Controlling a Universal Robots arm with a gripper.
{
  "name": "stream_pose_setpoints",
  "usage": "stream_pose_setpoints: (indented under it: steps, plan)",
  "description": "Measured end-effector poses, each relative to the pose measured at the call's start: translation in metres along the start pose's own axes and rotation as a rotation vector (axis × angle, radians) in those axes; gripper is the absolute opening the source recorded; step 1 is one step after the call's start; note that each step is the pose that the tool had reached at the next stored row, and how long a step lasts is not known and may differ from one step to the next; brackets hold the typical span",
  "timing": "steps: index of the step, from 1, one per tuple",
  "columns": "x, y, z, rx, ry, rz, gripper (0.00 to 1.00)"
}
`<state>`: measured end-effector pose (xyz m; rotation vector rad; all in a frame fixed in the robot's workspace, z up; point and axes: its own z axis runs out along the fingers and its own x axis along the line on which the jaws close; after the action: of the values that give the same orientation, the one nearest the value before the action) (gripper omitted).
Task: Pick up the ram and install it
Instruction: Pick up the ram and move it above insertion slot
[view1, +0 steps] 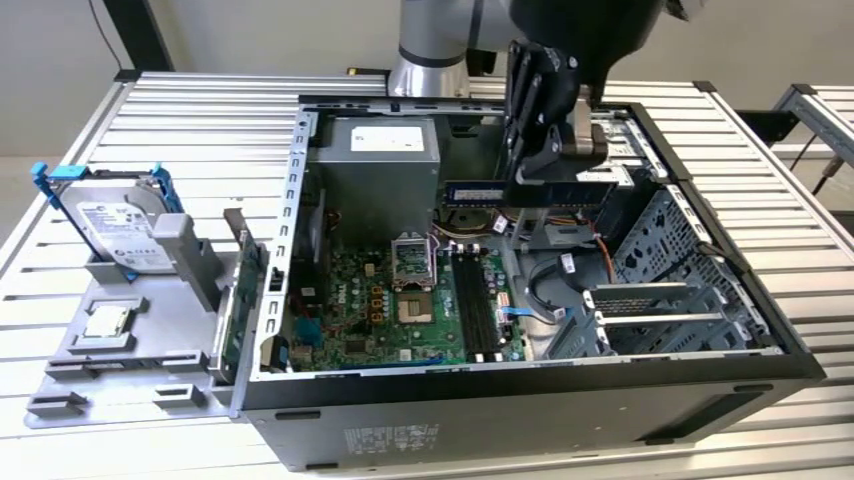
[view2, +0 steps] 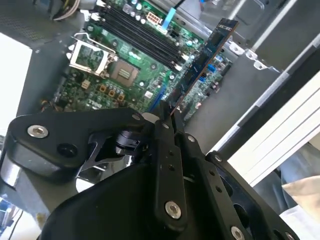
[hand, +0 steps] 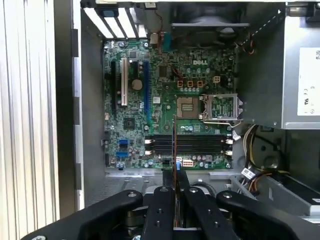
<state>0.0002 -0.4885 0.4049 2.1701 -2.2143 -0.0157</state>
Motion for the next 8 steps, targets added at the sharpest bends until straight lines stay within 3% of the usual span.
stream_pose_setpoints:
  steps: [5, 8]
  plan:
    - [-0.0222, 0.0004, -0.0005, 0.0001, -0.0001, 0.0, 0.0]
    - [-0.0285, 0.0005, -0.0006, 0.0, 0.0, 0.0, 0.0]
